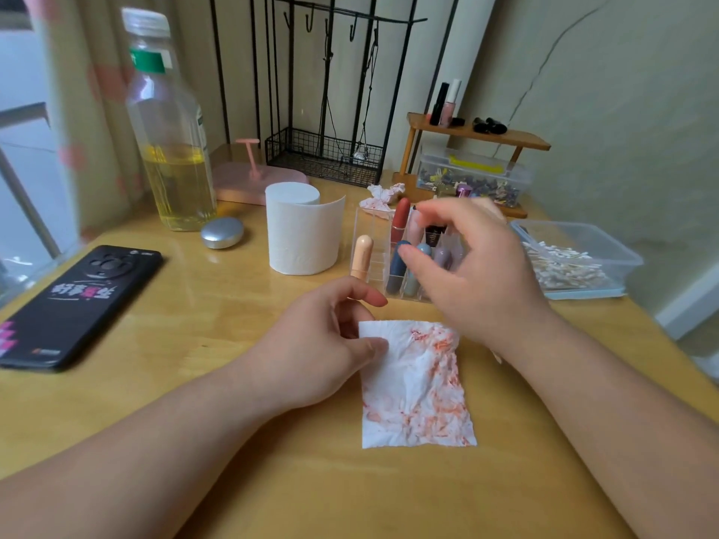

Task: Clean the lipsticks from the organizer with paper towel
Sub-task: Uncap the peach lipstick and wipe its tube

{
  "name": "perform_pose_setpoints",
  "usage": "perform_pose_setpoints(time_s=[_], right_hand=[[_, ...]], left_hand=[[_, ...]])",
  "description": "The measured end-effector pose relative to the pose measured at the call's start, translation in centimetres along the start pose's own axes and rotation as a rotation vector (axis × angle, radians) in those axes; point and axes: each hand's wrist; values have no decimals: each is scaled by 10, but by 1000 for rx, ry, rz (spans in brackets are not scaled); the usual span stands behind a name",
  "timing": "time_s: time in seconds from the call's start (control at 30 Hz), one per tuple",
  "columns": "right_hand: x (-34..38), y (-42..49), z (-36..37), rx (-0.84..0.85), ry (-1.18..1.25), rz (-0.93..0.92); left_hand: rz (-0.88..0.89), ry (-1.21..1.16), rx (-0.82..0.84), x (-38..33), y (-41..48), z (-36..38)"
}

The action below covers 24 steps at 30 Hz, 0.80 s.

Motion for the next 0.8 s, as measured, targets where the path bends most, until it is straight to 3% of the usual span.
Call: perform_pose_setpoints(time_s=[0.1, 0.2, 0.27, 0.33, 0.43, 0.5, 0.67, 0.8], right_hand=[[6, -35, -14, 163, 344, 289], [-5, -52, -21, 342, 895, 723], [-10, -55, -23, 413, 1067, 858], [-12, -58, -24, 489, 1169, 857], [-13, -62, -21, 624, 1349, 767], [-11, -64, -17, 655, 1327, 722], [-6, -70, -17, 583, 1189, 706], [-11, -67, -17, 439, 1054, 742]], left_hand=[[-8, -239, 1, 0, 1, 3], [-28, -525, 15, 2, 0, 8], [-56, -679, 28, 1, -2, 11], [-63, -733, 20, 0, -4, 14], [-25, -628, -29, 1, -5, 18], [-9, -560, -35, 2, -7, 20], [-1, -402, -11, 3, -8, 22], [9, -204, -242, 1, -3, 14]])
Point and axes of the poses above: each hand's wrist, its own y-axis towards the middle knuckle, its own z-axis out of the palm, x = y × z, and after that the axes turned 4 degrees about -y, right-handed
